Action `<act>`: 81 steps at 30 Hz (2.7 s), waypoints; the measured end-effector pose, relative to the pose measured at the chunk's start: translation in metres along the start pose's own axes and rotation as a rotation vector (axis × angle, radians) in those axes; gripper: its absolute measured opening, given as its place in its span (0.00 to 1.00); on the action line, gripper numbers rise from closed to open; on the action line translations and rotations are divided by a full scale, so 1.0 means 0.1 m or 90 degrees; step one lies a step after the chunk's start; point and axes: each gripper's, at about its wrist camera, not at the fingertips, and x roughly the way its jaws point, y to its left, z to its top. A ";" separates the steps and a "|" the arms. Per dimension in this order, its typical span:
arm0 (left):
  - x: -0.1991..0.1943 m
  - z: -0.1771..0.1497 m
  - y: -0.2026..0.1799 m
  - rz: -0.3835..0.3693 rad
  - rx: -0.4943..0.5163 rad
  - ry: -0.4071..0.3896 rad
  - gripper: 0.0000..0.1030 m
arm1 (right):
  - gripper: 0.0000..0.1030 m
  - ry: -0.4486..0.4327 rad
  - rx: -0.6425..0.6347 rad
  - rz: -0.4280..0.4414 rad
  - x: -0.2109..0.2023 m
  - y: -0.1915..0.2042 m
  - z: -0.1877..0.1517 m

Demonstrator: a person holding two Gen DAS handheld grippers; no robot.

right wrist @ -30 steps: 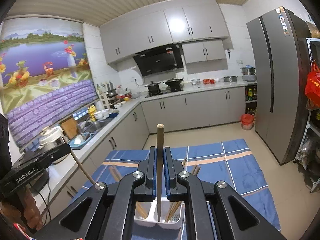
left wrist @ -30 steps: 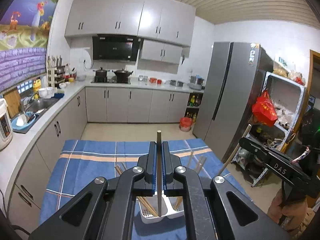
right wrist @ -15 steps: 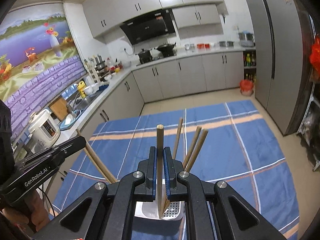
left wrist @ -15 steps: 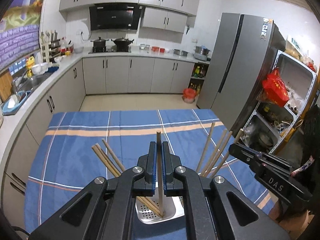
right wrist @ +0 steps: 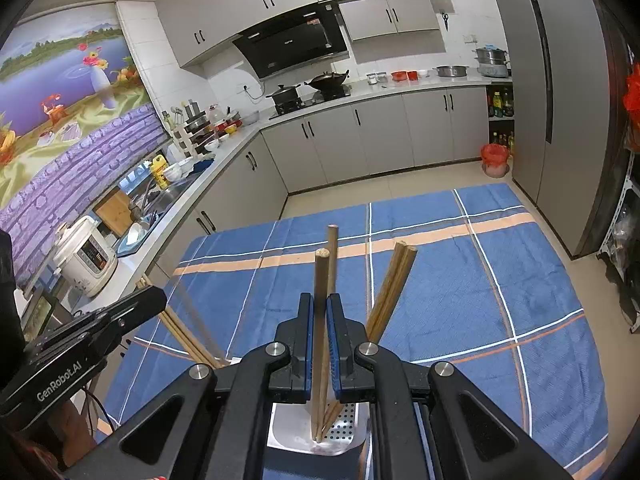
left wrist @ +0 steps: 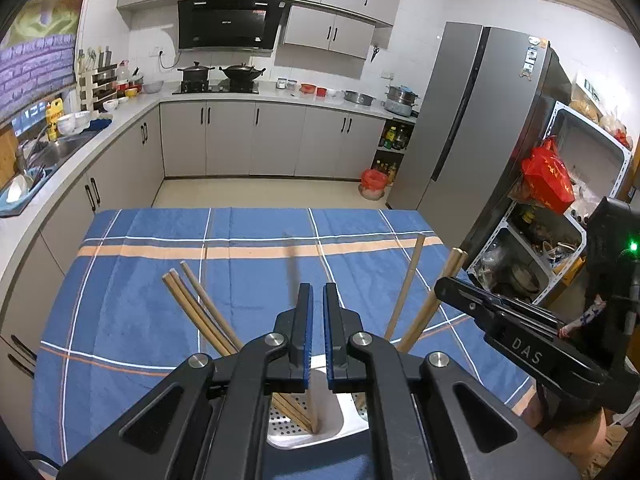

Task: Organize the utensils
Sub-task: 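Open both grippers to release the chopsticks in the caddy, then withdraw both open tools from the caddy toward the spoons, then grasp the steel spoon with the left gripper while the right grasps the white spoon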

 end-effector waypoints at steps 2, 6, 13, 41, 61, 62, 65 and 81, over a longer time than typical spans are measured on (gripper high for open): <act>-0.01 -0.02 -0.01 -0.002 -0.001 0.002 0.04 | 0.07 0.002 0.002 -0.001 0.01 0.00 0.01; -0.04 -0.03 -0.01 -0.001 -0.003 -0.002 0.04 | 0.12 0.011 0.007 -0.002 0.04 -0.02 0.01; -0.23 -0.11 -0.01 -0.008 -0.014 -0.016 0.05 | 0.27 0.003 0.019 -0.009 -0.02 -0.05 -0.03; -0.95 -1.10 -0.73 0.050 0.037 -0.009 0.40 | 0.43 -0.023 0.121 -0.136 -1.60 -0.80 -1.26; -0.24 -1.84 -0.48 -0.071 0.021 0.188 0.40 | 0.43 0.165 0.191 -0.089 -1.27 -1.21 -2.43; -0.19 -1.86 -0.46 -0.072 0.020 0.192 0.40 | 0.43 0.174 0.178 -0.087 -1.21 -1.16 -2.42; -0.03 -1.88 -0.41 -0.089 0.022 0.198 0.40 | 0.43 0.195 0.134 -0.095 -1.06 -1.10 -2.38; 0.50 -1.99 -0.60 -0.173 0.061 0.255 0.40 | 0.52 0.235 0.000 -0.152 -0.71 -0.94 -2.22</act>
